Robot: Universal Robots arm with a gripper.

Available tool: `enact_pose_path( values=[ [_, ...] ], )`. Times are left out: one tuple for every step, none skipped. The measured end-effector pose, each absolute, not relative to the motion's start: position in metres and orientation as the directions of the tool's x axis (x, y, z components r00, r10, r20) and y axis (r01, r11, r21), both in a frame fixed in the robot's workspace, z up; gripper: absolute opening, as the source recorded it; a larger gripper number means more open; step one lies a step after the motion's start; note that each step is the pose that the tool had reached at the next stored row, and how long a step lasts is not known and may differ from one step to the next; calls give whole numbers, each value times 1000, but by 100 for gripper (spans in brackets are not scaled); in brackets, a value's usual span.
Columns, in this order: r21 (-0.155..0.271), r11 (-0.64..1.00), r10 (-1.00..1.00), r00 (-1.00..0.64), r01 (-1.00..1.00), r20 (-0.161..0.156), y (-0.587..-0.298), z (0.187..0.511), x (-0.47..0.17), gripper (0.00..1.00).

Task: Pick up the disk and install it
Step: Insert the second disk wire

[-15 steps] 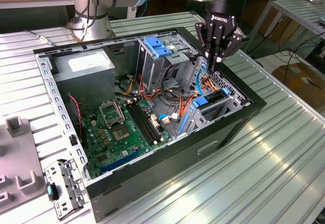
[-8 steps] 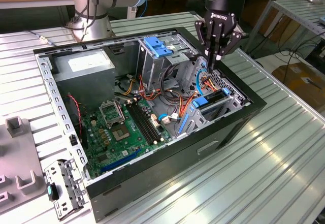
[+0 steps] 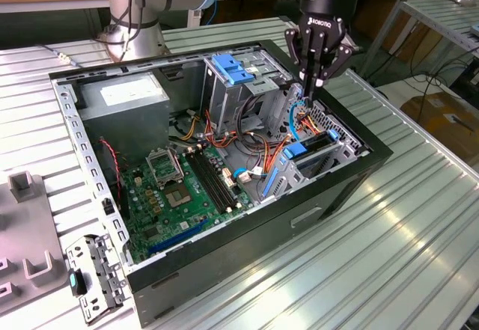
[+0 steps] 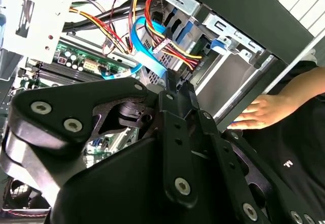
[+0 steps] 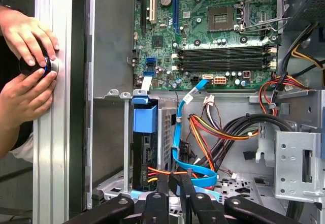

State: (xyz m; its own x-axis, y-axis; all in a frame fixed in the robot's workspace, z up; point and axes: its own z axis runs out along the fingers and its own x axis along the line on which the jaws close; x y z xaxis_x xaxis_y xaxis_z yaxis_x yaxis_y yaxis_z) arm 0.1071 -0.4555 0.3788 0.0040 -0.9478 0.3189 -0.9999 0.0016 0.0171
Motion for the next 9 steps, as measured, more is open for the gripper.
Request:
enact_pose_path(
  values=[
    [17,2,-948,4,-1000,320,-455,377,107,24],
    [17,2,-947,4,-1000,320,-455,375,107,24],
    [17,2,-947,4,-1000,320,-455,372,107,24],
    [17,2,-947,4,-1000,321,-455,369,107,24],
    [17,2,-947,4,-1000,322,-455,367,107,24],
    [17,2,-946,4,-1000,324,-455,366,107,24],
    [17,2,-945,4,-1000,326,-455,365,107,24],
    [17,2,-945,4,-1000,327,-455,365,107,22],
    [17,2,-945,4,-1000,328,-455,364,107,16]
  ],
)
